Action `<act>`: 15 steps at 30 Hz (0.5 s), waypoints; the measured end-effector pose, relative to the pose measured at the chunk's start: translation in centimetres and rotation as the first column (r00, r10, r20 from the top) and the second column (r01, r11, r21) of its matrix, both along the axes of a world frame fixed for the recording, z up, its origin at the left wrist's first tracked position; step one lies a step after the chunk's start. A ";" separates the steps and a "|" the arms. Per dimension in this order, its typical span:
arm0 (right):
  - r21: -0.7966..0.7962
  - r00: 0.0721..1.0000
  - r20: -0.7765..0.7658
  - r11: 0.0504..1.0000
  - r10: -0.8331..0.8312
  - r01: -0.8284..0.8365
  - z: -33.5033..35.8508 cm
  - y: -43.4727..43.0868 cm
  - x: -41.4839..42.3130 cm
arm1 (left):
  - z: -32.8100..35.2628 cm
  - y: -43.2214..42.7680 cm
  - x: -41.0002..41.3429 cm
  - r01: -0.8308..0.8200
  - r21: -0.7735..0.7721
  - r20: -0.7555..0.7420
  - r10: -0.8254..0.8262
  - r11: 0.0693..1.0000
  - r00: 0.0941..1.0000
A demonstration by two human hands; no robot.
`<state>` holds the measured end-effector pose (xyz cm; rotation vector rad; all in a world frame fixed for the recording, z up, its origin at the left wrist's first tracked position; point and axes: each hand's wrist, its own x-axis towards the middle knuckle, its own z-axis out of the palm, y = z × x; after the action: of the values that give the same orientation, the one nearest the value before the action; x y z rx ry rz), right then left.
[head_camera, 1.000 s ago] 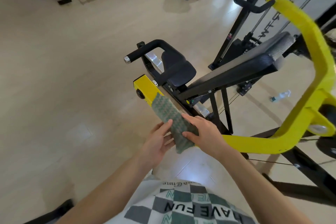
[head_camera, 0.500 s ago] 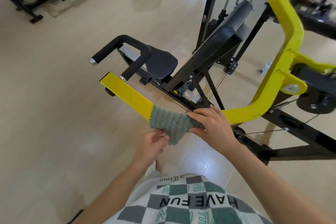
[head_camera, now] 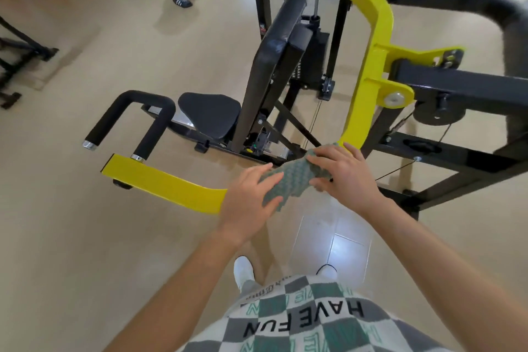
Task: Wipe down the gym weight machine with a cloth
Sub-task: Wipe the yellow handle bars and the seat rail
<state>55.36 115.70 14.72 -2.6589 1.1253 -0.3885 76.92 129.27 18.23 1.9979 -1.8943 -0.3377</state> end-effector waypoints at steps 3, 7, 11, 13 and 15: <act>-0.012 0.997 0.035 0.997 -0.076 0.076 -0.6 -0.7 -1.8 | -1.0 -2.3 -1.8 0.060 0.078 0.060 -0.064 0.995 0.996; -0.015 0.981 0.065 0.983 -0.181 0.182 -1.5 -1.5 -3.9 | -1.3 -5.1 -3.8 0.056 0.099 0.058 -0.062 0.994 0.996; 0.109 0.910 0.118 0.916 -0.398 0.386 -1.8 -1.5 -5.0 | -1.0 -7.7 -5.9 0.068 0.120 0.076 -0.078 0.990 0.994; 0.411 0.748 0.267 0.774 -0.607 0.482 -2.3 -1.2 -5.3 | -0.7 -9.0 -6.6 0.080 0.137 0.033 -0.085 0.987 0.996; 0.795 0.442 0.332 0.499 -0.833 0.344 -2.0 -0.3 -5.2 | -0.5 -10.1 -7.0 0.051 0.161 -0.036 -0.046 0.986 0.998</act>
<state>50.20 115.45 12.73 -1.1666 1.5682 -0.8685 69.91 119.21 17.77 2.0371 -1.9534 -0.5506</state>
